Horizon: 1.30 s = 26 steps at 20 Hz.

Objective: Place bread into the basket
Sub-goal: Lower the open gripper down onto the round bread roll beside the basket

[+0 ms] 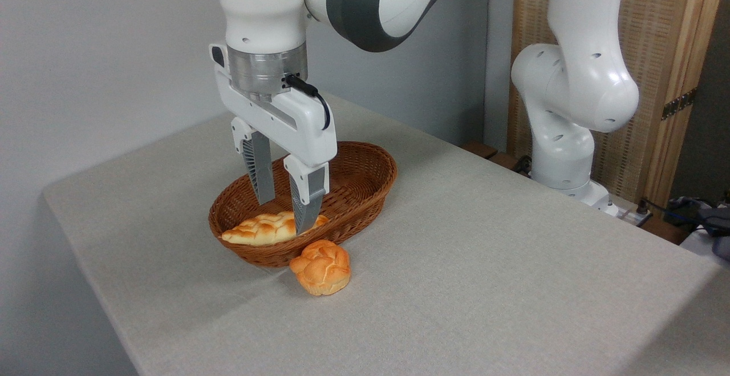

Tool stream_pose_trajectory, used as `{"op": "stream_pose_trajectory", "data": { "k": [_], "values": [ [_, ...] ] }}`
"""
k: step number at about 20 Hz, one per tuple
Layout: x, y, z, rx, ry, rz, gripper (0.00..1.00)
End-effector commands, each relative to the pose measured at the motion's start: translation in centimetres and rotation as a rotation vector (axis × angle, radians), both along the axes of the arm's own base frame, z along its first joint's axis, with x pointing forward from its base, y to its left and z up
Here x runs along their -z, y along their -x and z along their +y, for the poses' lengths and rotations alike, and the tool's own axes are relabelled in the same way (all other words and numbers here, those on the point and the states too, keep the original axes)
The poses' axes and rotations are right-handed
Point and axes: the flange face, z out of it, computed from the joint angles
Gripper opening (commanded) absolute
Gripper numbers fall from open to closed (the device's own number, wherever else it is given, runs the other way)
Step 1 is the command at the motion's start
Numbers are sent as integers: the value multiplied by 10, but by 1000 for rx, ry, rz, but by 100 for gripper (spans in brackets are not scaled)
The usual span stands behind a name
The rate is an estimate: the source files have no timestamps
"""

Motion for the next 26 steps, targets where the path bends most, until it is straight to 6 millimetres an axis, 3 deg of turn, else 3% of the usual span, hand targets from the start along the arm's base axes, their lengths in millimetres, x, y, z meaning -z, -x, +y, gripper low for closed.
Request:
{"op": "stream_pose_trajectory", "data": {
  "k": [1,8,16,26],
  "values": [
    [30,4,49,53,-52,13,100],
    [30,4,56,43,-51,12,100],
    [61,11,56,149,-48,63,100],
    [87,2,50,191,-60,85,100]
  ]
}}
